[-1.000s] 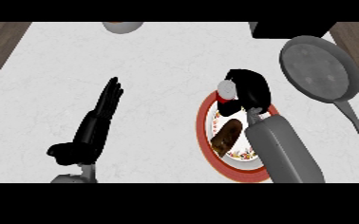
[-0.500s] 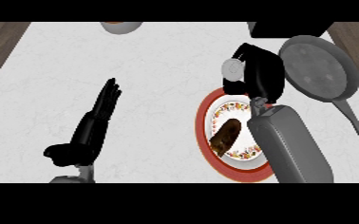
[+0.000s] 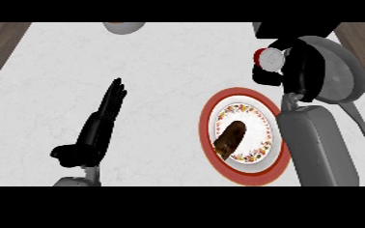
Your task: Pick the can from the plate and place it in the pan
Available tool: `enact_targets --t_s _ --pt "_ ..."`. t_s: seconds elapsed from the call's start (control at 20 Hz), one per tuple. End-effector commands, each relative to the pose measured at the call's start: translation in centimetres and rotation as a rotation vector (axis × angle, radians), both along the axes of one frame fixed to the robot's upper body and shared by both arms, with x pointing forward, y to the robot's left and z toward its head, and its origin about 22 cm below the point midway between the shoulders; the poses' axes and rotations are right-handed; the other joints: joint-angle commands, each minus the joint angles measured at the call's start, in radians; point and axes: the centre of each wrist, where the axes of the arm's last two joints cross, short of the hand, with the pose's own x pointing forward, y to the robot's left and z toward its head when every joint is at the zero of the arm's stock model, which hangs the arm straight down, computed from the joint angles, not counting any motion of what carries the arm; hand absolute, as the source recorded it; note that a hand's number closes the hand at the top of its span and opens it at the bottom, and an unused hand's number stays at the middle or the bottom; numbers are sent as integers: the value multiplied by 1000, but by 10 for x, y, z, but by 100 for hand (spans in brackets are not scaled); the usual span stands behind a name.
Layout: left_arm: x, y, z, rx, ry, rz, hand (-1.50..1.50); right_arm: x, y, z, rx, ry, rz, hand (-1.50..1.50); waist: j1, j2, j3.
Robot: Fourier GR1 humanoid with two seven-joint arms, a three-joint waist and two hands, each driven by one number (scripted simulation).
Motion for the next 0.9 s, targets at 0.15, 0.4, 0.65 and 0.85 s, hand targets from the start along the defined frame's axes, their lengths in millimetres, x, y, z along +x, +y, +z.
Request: enact_targets --t_s 0.15,0.4,0.65,0.85 --pt "4 14 -2 -14 -4 -4 0 27 -77 -27 18 -58 -128 150 10 5 0" --pt "-8 3 10 3 -13 -18 0 32 -123 -31 -147 -112 -241 150 20 5 1" --pt "0 -3 6 5 5 -10 0 35 -152 -62 -152 -208 -305 150 20 7 2" --pt "12 2 8 12 -7 -30 0 43 -201 -32 -100 -272 -340 150 32 16 3"
